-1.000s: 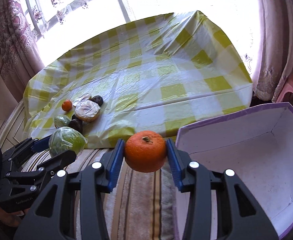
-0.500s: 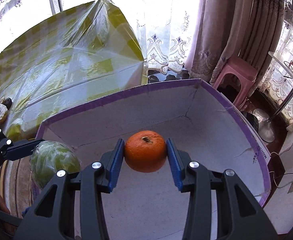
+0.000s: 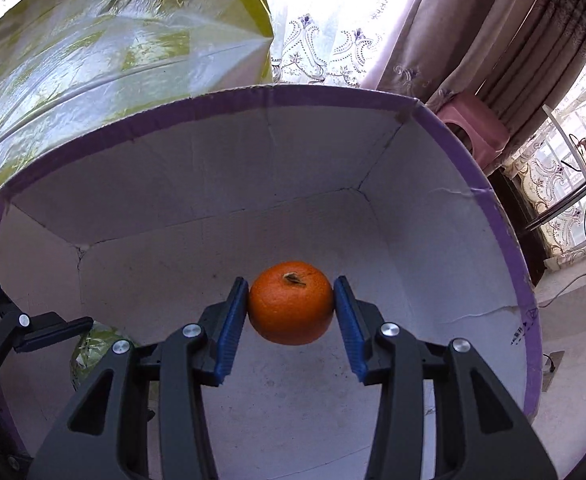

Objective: Organize fruits
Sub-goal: 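Open both tools to drop the cabbage and orange into the box, then move both tools back over the checked tablecloth toward the fruits, then grasp an orange with the left tool while the right tool grasps a bagged cabbage, then carry the orange and bagged cabbage in both tools to the box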

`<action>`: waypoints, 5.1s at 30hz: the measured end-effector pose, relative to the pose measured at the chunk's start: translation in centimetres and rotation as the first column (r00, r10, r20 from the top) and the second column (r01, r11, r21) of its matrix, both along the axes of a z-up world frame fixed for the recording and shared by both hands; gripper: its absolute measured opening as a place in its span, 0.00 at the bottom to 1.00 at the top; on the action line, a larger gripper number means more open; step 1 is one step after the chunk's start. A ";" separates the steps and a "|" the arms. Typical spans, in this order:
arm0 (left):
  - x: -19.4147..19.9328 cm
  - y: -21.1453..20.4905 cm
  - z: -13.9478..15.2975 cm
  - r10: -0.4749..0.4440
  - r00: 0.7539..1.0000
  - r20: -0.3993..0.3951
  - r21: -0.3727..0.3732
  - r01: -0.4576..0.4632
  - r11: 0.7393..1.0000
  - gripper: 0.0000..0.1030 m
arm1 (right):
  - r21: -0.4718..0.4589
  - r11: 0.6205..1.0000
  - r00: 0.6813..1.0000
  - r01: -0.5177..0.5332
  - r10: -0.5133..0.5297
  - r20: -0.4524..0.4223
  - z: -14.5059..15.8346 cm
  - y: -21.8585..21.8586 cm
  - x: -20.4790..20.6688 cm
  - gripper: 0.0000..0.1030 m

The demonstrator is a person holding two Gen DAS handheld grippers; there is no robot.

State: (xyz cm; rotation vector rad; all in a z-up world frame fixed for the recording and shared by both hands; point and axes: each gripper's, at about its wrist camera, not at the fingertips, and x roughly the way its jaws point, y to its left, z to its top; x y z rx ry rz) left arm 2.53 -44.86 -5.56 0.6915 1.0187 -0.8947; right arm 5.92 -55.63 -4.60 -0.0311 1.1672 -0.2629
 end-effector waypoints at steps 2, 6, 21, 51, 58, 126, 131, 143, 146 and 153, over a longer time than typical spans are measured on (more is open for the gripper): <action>0.0 0.2 -0.1 0.002 1.000 -0.006 0.003 -0.002 1.000 0.58 | 0.017 1.000 1.000 -0.010 0.011 -0.015 -0.3 0.3 0.3 0.44; 0.7 0.2 0.0 0.006 1.000 -0.011 -0.011 -0.007 1.000 0.63 | 0.011 1.000 1.000 -0.014 0.014 -0.008 -0.2 0.7 0.6 0.74; 1.0 2.4 4.5 0.034 0.997 0.073 -0.221 -0.017 0.975 0.86 | 0.020 0.991 0.955 0.131 -0.131 0.267 5.9 -0.6 -2.4 0.88; 3.6 42.4 13.7 0.808 0.566 -0.160 -0.730 -0.619 0.289 0.76 | 0.182 0.943 0.866 -0.277 0.164 0.473 10.9 20.7 -0.6 0.98; 5.5 47.3 10.0 0.789 0.462 -0.405 -0.658 -0.747 0.099 0.61 | 0.140 0.875 0.806 -0.464 0.351 0.477 10.5 27.9 -1.1 0.98; 7.8 46.4 6.6 0.718 0.485 -0.499 -0.574 -0.806 0.146 0.43 | 0.091 0.725 0.641 -0.683 0.536 0.549 10.3 37.9 2.4 0.54; 8.1 45.0 6.5 0.745 0.491 -0.452 -0.533 -0.818 0.216 0.43 | 0.169 0.744 0.676 -0.646 0.455 0.580 11.2 35.2 2.6 0.54; 7.6 43.9 7.7 0.792 0.496 -0.355 -0.532 -0.805 0.265 0.31 | 0.270 0.812 0.776 -0.517 0.312 0.548 11.0 26.4 1.9 0.54; 6.8 42.8 9.6 0.805 0.523 -0.279 -0.566 -0.767 0.302 0.31 | 0.277 0.836 0.794 -0.473 0.268 0.546 11.3 23.4 1.3 0.54; 5.8 36.9 12.4 0.749 0.642 -0.165 -0.609 -0.664 0.434 0.31 | 0.292 0.897 0.841 -0.332 0.142 0.522 11.5 15.3 0.4 0.54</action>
